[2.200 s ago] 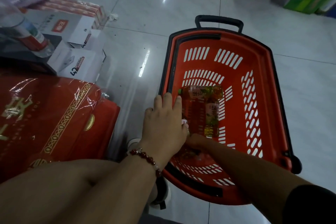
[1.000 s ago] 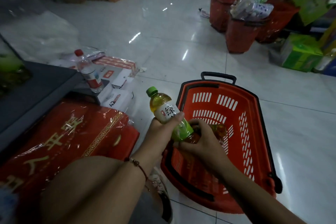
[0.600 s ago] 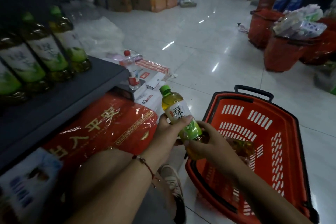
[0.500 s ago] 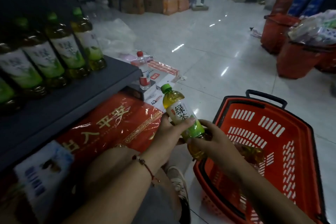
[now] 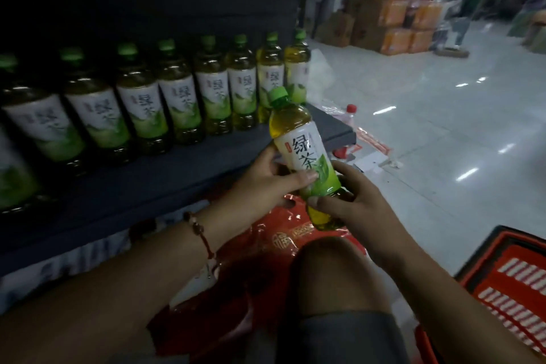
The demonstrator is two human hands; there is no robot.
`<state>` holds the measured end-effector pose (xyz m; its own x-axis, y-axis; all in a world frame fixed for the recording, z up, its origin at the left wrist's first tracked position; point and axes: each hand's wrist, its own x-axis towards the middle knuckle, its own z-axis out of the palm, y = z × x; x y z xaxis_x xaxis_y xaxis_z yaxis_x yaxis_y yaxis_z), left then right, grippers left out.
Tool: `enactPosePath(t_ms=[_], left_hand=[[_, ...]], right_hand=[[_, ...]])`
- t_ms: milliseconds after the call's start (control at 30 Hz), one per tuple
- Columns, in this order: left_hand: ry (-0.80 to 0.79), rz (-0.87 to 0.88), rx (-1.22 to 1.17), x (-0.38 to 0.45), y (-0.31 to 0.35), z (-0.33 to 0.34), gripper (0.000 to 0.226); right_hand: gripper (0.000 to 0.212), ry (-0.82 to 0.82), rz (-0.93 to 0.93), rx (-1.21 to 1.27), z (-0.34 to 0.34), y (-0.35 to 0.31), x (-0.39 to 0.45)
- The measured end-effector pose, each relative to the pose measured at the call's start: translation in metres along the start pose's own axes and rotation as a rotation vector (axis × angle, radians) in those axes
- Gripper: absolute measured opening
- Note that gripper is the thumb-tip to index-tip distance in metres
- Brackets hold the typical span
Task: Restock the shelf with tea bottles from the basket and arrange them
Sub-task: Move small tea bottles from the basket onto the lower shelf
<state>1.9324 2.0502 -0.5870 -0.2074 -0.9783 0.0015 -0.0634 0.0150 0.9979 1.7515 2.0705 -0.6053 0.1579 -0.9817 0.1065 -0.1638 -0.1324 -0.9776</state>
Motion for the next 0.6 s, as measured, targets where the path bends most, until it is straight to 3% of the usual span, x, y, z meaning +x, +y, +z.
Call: enactPosePath(t_ms=[100,233,333,467,600], left_hand=[[0.110,0.013,-0.009,-0.009,0.001,-0.041,0.043],[0.302,0.025,-0.011,-0.027,-0.004,-0.084,0.059],[0.361,0.036,-0.022,-0.043,-0.011,-0.111,0.071],[0.408,0.080,0.073,-0.066,-0.023,-0.144,0.057],[0.489,0.141,0.185,-0.081,-0.021,-0.167,0.054]], right_hand=[[0.059,-0.071,-0.050,-0.026,0.038,-0.013,0.021],[0.054,-0.210,-0.087,0.007,0.088,-0.026,0.041],[0.055,-0.302,-0.105,0.022,0.121,-0.026,0.050],[0.058,-0.404,-0.102,0.061,0.159,-0.022,0.052],[0.056,-0.389,-0.132,0.113,0.195,-0.026,0.059]])
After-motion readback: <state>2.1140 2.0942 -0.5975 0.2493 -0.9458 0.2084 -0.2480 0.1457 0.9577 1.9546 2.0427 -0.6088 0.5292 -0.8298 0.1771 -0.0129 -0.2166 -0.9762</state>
